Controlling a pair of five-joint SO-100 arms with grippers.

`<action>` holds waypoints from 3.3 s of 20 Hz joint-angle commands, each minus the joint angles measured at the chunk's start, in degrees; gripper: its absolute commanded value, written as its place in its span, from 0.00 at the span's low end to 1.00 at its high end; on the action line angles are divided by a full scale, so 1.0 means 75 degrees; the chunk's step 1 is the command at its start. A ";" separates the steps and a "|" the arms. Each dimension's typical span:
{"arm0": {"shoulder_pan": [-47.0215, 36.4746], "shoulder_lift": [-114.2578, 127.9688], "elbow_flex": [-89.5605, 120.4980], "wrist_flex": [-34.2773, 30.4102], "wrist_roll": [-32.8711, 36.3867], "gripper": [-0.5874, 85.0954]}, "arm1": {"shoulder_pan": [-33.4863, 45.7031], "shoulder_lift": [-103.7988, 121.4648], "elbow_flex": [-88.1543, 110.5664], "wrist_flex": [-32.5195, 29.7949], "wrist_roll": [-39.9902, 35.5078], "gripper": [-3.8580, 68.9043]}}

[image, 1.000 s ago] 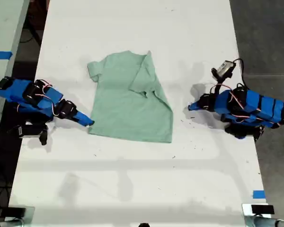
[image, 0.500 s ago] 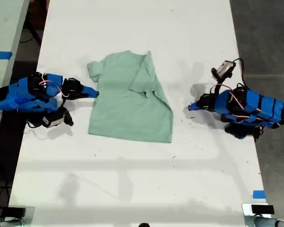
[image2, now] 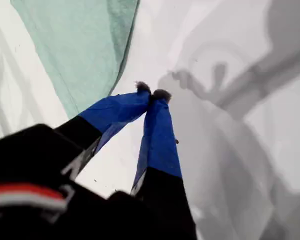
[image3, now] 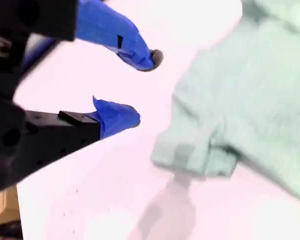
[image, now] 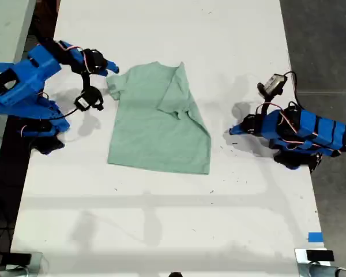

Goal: Fold t shirt

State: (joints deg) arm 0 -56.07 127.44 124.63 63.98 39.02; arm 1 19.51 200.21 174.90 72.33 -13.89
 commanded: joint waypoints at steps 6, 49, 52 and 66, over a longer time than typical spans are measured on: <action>-0.0984 -0.4277 -0.2449 0.0035 0.0539 0.18 | 0.0000 0.0129 0.0305 -0.0082 -0.0187 0.07; 0.6645 1.0605 0.6234 -0.2648 -0.4219 0.00 | 0.0012 0.0129 0.0328 -0.0070 -0.0129 0.07; 0.5590 1.0570 0.7934 -0.2086 -0.3340 0.01 | 0.0012 0.0129 0.0340 -0.0082 -0.0117 0.07; 0.5426 1.0523 0.7980 -0.1711 -0.3715 0.01 | 0.0047 0.0129 0.0352 -0.0105 -0.0129 0.07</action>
State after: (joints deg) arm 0 -15.03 206.10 183.96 51.15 12.48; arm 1 19.51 200.21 174.90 72.33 -13.89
